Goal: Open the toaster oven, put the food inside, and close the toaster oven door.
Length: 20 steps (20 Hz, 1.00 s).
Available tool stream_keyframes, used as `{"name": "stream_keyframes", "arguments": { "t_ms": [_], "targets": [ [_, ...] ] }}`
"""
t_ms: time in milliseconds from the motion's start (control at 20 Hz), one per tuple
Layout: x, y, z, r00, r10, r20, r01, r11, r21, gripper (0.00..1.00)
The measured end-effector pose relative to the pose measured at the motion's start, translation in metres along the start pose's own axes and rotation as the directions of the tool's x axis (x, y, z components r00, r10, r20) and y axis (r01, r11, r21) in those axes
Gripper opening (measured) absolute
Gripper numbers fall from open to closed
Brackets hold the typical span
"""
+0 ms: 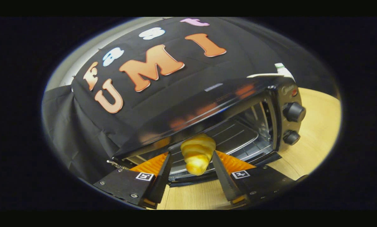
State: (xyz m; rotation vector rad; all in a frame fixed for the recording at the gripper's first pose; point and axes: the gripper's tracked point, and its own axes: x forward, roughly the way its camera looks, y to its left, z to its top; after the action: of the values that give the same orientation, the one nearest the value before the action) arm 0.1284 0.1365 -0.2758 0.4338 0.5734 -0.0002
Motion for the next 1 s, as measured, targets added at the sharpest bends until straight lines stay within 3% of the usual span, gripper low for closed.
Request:
{"name": "stream_keyframes", "arguments": {
  "t_ms": [200,450,1000],
  "targets": [
    [-0.045,-0.004,0.025,0.998,0.012,0.061,-0.006,0.994,-0.109,0.83],
    [-0.099,-0.017,0.051,0.994,0.023,0.109,0.003,0.973,-0.23,0.86],
    [-0.157,-0.059,-0.047,0.997,-0.004,-0.071,-0.023,0.927,-0.373,0.94]
  ]
}}
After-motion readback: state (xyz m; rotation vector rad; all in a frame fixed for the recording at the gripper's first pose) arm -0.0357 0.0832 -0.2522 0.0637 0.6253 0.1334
